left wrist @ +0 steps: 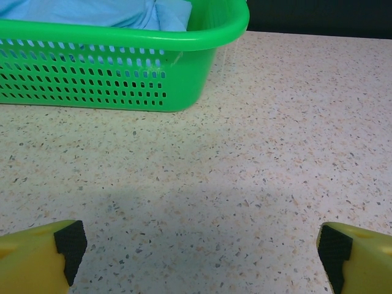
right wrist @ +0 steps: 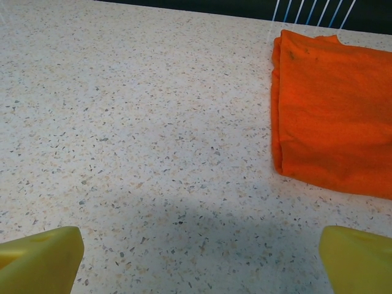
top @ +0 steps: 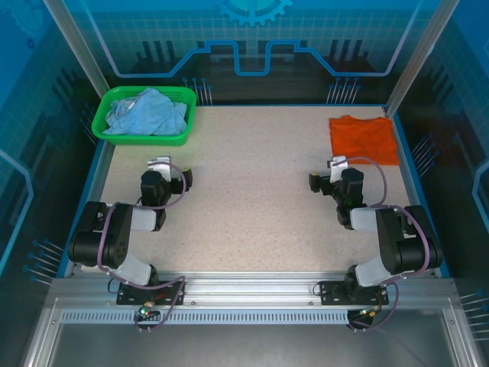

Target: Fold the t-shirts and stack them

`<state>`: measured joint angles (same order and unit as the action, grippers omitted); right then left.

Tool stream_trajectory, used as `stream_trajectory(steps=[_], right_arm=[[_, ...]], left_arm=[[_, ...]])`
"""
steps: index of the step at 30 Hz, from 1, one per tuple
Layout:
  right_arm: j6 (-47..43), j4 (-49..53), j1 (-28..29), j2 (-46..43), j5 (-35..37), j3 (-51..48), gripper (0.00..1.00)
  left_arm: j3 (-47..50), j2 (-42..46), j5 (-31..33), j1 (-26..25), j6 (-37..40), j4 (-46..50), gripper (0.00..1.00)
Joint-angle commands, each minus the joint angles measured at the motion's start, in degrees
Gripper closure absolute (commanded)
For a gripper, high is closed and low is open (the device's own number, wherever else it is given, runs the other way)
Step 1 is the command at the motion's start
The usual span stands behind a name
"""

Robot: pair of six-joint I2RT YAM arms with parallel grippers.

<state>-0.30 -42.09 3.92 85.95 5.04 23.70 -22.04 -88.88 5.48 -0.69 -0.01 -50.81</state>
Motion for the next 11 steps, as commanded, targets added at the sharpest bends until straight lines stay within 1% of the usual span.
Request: stream_trajectory(steps=[1,5,11], right_arm=[[-0.11,-1.33,-0.28,0.18,-0.82,0.93,0.0],[0.28,-0.63,-1.1,0.27,-2.44,1.26,0.0],[0.13,-1.07,-1.1,0.18,-2.49,0.99,0.0]], left_arm=[[-0.37,0.23,-1.45,0.25,0.2,-0.14,0.01],[-0.35,0.37,-1.46,0.28,0.23,-0.14,0.01],[-0.36,0.29,-1.5,0.25,0.23,-0.19,0.01]])
